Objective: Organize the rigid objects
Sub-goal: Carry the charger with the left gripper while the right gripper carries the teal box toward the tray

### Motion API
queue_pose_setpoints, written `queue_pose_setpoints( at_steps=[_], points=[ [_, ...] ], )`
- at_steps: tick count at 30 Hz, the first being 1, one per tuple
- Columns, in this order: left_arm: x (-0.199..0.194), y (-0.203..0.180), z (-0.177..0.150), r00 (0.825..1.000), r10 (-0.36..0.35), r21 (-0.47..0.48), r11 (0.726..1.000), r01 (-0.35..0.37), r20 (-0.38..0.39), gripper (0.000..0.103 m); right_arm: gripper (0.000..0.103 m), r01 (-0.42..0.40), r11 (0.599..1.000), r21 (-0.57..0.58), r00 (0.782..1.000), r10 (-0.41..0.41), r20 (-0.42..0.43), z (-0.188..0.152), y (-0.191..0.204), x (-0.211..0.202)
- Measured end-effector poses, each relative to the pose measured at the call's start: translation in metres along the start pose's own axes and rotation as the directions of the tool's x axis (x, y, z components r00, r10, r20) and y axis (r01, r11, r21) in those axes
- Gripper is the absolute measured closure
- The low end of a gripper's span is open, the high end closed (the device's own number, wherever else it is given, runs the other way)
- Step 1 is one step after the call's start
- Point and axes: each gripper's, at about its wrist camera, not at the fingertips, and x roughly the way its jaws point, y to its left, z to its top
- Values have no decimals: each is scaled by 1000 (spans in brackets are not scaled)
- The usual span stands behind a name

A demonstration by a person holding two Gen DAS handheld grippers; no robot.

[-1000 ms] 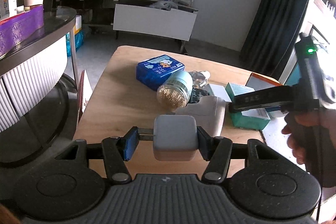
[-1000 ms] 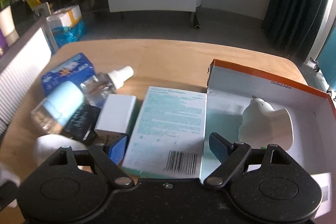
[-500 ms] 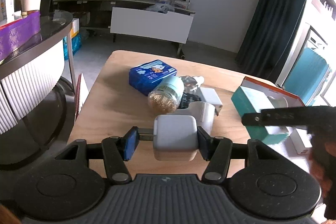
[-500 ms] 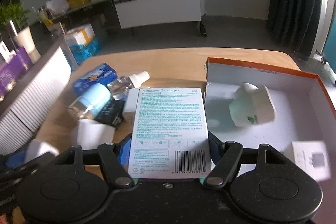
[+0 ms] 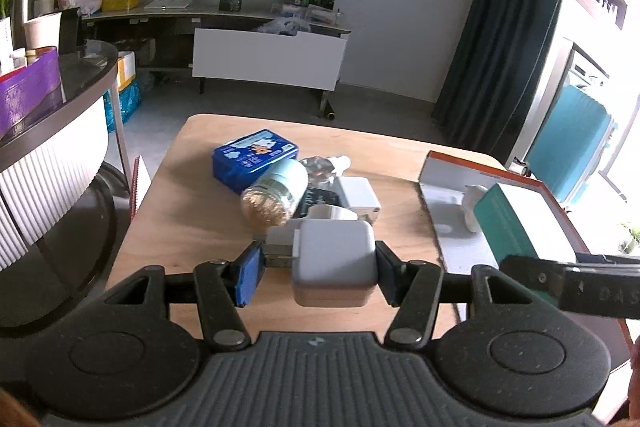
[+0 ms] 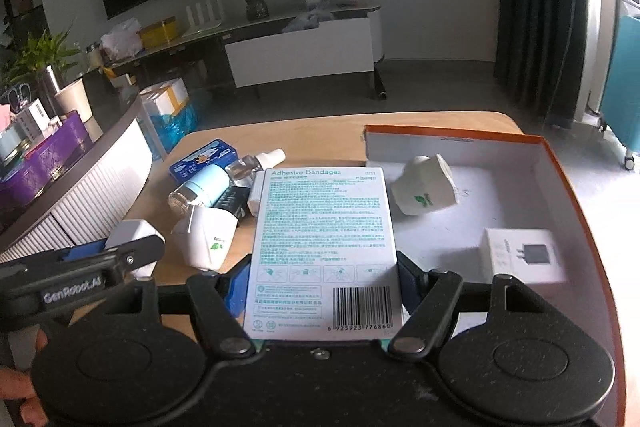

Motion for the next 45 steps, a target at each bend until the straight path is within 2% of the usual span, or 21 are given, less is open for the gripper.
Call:
queue_pose_setpoints(
  at_steps=[10, 24, 37, 45],
  points=[
    [-5, -19, -2, 1000, -30, 33, 999, 30, 2, 45, 19, 50, 999, 20, 998, -50, 26, -7, -23, -26],
    [-2, -46, 0, 997, -78, 80, 994, 79, -8, 45, 19, 87, 995, 49, 995, -90, 49, -15, -42, -39],
    [10, -86, 10, 985, -170, 128, 977, 173, -35, 45, 19, 157, 981, 113, 982, -167, 86, -16, -73, -59],
    [18, -107, 11, 978, -202, 154, 966, 206, -45, 45, 19, 178, 972, 151, 975, -195, 104, -16, -92, -65]
  ],
)
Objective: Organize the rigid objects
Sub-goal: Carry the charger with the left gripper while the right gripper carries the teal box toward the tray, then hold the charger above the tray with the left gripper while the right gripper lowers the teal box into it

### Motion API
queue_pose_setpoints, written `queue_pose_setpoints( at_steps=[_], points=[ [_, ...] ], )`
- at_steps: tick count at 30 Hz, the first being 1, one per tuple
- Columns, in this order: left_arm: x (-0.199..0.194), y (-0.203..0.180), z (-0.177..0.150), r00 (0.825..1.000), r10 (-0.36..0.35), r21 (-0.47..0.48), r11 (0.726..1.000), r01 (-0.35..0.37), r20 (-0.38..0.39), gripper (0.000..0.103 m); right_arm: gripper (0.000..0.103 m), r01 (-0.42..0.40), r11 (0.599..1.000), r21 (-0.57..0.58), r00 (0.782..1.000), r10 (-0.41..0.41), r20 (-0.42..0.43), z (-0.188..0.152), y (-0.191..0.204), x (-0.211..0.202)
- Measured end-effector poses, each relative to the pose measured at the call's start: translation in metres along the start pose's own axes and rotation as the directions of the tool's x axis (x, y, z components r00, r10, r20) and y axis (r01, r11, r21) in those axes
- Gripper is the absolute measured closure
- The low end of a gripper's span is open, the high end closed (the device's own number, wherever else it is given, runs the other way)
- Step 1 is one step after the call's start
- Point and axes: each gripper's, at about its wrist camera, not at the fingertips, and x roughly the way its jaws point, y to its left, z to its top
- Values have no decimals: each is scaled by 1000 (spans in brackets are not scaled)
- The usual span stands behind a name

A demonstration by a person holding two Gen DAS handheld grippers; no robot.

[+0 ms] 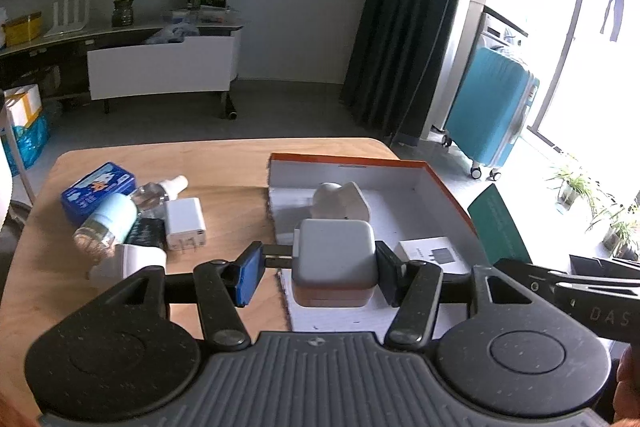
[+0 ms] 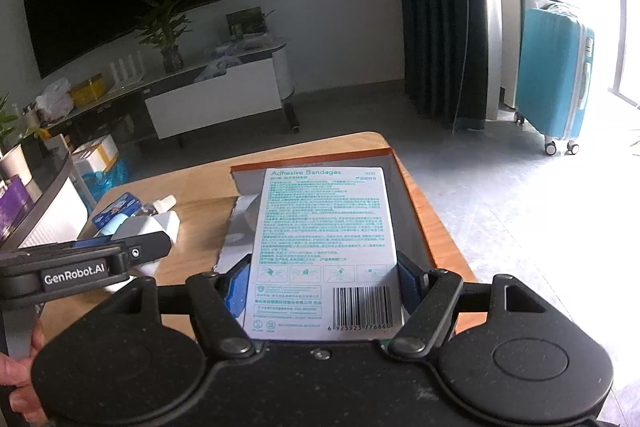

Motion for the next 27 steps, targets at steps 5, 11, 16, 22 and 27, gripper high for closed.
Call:
queue_pose_setpoints(
  at_steps=[5, 11, 16, 22, 27],
  points=[
    [5, -9, 3, 1000, -7, 4, 1000, 7, -2, 45, 19, 5, 1000, 6, 1000, -5, 5, 1, -4, 1],
    [11, -18, 5, 1000, -11, 22, 1000, 11, -7, 45, 19, 11, 1000, 18, 1000, -11, 17, 3, -10, 1],
    [14, -23, 6, 1000, -13, 28, 1000, 14, -12, 45, 19, 18, 999, 26, 1000, -19, 25, 6, -14, 2],
    [15, -29, 7, 1000, -24, 40, 999, 24, -12, 45, 19, 23, 999, 29, 999, -24, 33, 7, -15, 1],
    [17, -34, 7, 999, -32, 47, 998, 33, -13, 45, 19, 25, 999, 30, 999, -26, 38, 7, -14, 1]
  ],
)
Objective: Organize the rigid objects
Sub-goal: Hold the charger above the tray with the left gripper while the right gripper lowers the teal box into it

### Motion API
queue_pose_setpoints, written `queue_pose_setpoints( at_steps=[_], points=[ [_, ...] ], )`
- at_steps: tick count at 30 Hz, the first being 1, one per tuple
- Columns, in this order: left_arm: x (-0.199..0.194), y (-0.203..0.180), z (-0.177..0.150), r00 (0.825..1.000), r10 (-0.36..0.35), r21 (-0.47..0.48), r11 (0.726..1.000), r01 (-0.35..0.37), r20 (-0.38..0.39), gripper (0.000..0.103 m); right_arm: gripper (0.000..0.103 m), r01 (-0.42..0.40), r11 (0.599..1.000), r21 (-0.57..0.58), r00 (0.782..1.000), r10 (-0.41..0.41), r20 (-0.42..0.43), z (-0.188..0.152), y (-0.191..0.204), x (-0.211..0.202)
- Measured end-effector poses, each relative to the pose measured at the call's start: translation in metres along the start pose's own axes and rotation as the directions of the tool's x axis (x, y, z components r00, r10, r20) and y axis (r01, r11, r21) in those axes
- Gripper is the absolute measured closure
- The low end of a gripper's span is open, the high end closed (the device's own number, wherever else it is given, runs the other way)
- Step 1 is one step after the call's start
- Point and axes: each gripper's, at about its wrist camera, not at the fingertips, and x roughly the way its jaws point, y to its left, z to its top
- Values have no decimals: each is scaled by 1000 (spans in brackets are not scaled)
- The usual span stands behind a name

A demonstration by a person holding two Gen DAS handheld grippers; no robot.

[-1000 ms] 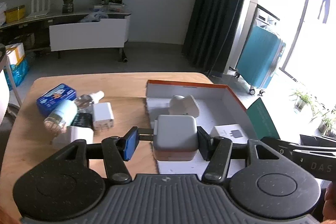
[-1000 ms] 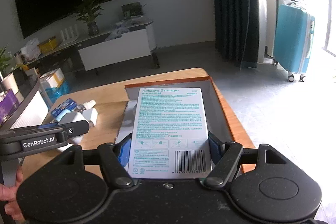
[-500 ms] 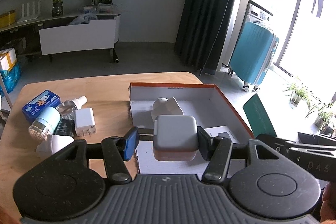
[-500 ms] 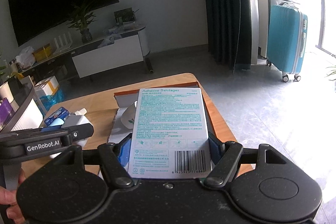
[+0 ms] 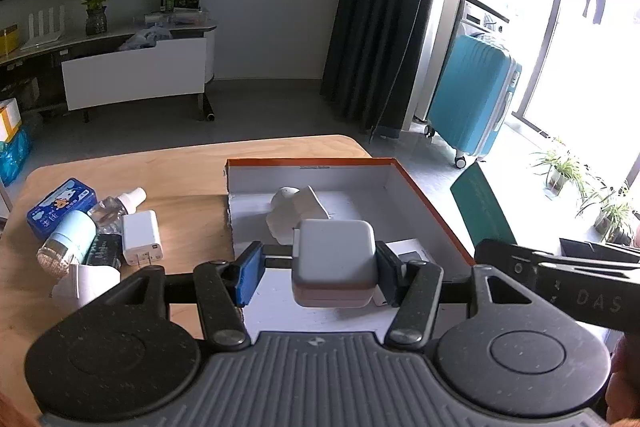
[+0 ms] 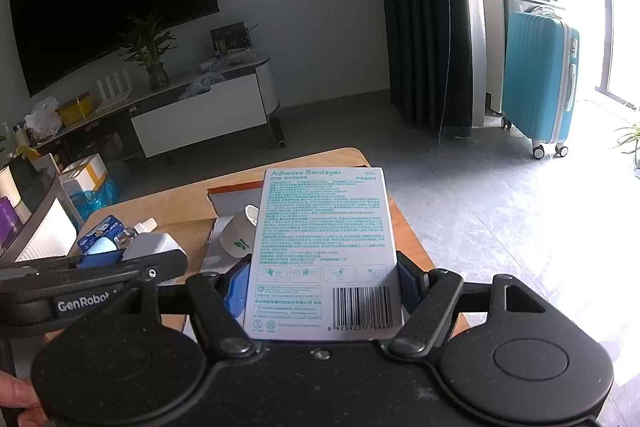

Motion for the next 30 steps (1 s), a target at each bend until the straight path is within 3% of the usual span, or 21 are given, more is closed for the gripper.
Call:
queue_pose_setpoints(
  at_steps=[30],
  points=[
    [8, -10, 0, 1000, -19, 8, 1000, 19, -10, 45, 19, -5, 1000, -2, 1000, 5, 1, 1, -1, 0]
  ],
)
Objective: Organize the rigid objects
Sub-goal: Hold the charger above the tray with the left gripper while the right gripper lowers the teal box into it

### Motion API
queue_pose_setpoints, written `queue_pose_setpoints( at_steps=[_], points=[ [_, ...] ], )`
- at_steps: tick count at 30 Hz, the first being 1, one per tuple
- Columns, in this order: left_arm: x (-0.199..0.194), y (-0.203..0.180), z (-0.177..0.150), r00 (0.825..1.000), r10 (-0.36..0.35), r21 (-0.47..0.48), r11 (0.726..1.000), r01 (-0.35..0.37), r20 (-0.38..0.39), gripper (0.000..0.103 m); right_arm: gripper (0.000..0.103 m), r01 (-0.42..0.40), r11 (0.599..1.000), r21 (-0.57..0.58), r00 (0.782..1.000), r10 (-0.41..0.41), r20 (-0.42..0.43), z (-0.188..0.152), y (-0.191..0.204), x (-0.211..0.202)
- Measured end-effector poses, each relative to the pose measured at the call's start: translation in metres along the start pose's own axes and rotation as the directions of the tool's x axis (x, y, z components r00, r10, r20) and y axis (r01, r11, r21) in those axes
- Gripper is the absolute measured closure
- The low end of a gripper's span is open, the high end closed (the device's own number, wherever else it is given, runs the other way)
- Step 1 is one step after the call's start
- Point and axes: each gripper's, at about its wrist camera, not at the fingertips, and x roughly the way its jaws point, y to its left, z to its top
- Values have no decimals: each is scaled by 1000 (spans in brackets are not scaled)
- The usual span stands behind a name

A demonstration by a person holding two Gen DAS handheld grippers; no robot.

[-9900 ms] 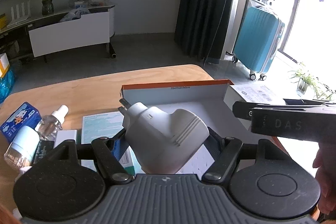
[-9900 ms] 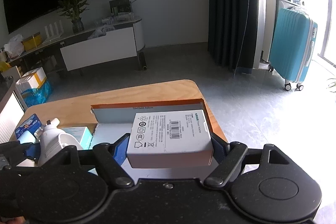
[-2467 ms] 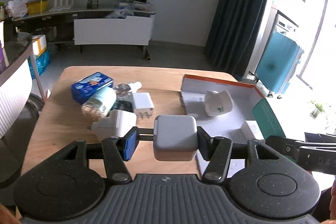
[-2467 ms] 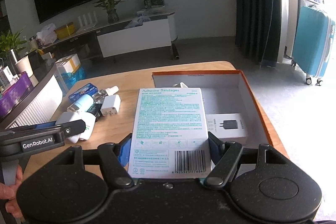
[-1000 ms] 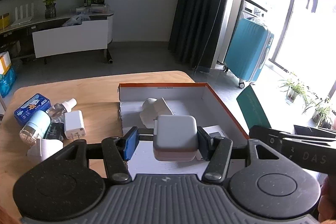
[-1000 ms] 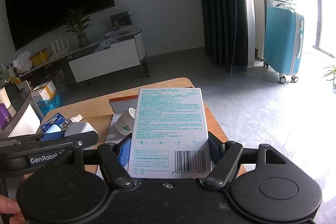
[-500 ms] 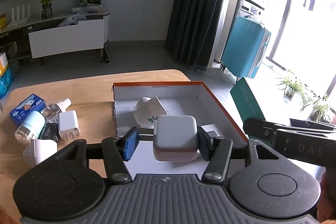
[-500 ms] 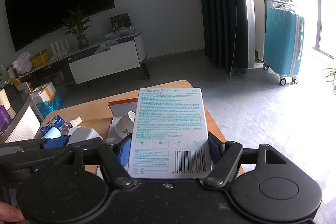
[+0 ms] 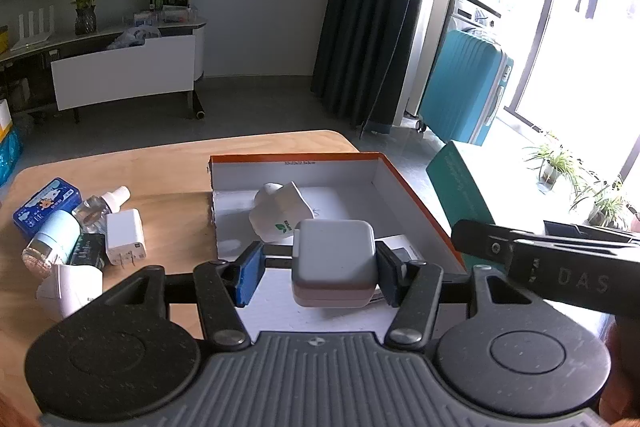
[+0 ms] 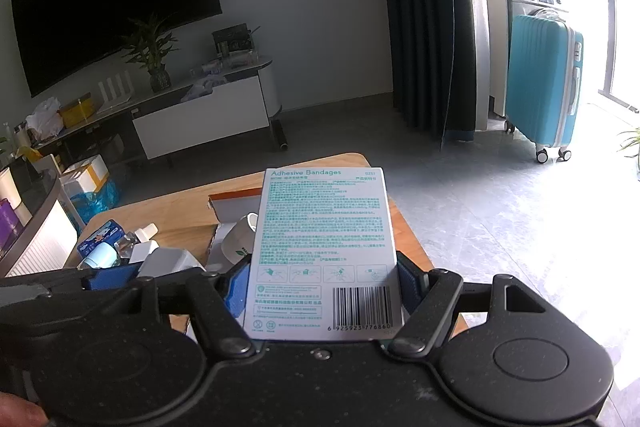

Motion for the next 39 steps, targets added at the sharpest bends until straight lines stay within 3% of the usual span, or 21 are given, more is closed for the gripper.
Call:
queue_pose_setpoints(
  at_steps=[19, 39],
  points=[
    [4, 1, -3, 1000, -1, -7, 1000, 1, -7, 45, 19, 3, 1000, -1, 1000, -3, -6, 0, 0, 3],
    [16, 3, -1, 999, -3, -10, 1000, 2, -34, 45, 19, 4, 1000, -9, 998, -5, -64, 5, -4, 44]
  ],
)
